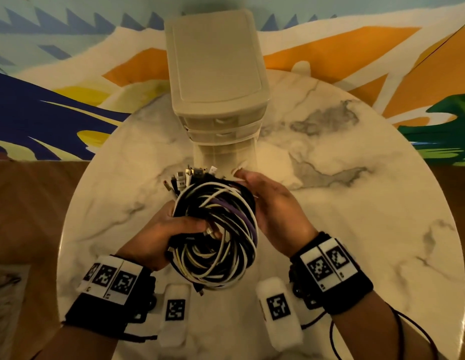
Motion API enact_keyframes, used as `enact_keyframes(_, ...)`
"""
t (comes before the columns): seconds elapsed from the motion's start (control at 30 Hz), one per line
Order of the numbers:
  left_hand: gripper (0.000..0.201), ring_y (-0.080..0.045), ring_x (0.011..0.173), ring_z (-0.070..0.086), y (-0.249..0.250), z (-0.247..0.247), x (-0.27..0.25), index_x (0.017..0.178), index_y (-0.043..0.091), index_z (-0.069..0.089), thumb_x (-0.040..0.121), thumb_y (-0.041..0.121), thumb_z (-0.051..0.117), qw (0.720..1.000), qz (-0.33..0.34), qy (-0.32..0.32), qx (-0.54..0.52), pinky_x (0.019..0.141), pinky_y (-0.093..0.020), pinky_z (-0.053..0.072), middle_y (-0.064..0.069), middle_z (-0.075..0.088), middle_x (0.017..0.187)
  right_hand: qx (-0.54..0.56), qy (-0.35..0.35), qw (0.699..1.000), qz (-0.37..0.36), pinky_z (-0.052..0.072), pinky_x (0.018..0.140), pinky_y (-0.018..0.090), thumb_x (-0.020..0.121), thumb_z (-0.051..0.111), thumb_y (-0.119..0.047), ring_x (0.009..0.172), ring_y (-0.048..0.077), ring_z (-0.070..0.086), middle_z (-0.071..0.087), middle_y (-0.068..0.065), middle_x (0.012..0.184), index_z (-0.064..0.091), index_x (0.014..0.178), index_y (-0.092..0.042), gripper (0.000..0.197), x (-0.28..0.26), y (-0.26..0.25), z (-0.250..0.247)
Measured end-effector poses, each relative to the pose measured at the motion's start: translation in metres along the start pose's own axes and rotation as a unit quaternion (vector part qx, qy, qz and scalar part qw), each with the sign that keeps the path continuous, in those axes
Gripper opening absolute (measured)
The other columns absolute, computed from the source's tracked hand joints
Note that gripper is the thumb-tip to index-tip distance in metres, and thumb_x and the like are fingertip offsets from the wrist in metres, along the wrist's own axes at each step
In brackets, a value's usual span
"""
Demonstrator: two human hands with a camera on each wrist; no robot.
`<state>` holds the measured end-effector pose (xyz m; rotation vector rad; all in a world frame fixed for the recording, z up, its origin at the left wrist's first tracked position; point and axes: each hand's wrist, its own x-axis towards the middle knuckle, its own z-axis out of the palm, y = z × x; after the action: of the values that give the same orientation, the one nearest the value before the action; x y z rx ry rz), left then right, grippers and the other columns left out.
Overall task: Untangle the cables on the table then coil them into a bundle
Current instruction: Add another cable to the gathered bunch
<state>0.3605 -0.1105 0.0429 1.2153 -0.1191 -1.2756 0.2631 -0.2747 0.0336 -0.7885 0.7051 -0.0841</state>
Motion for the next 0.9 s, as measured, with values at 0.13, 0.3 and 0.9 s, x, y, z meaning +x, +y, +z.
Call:
enact_keyframes(0.13,0.04,-0.027,0.08,0.069,-0.005,0.0,0.0,0.089,0.015,0.075,0.049,0.014,0.074,1.0,-0.022,0.002,0.007,0.066,-0.033,0.056,-0.015,0.072,0.087,0.066,0.003,0.997,-0.045,0.054,0.079,0.032,0.085,0.056,-0.018,0.077,0.02,0.065,0.068,0.01,0.081,0.061,0.103,-0.004,0.023,0.005,-0.008,0.001)
enact_keyframes(0.3,0.039,-0.03,0.084,0.068,-0.007,0.0,0.003,0.091,0.015,0.074,0.052,0.017,0.073,0.999,-0.011,0.034,0.007,0.071,-0.036,0.056,-0.017,0.071,0.091,0.102,0.032,0.993,-0.054,0.056,0.077,0.033,0.086,0.056,-0.018,0.077,0.02,0.069,0.069,0.007,0.079,0.059,0.093,-0.006,0.014,0.007,-0.006,0.0)
enact_keyframes(0.9,0.024,-0.028,0.075,0.07,-0.011,0.008,0.011,0.089,0.005,0.07,0.065,0.004,0.066,0.997,-0.024,0.064,0.044,0.066,-0.031,0.055,-0.017,0.072,0.082,-0.212,-0.055,0.967,0.132,0.051,0.06,0.023,0.089,0.053,0.0,0.077,0.028,0.053,0.065,0.017,0.086,0.072,0.09,-0.002,0.019,0.004,-0.013,-0.031)
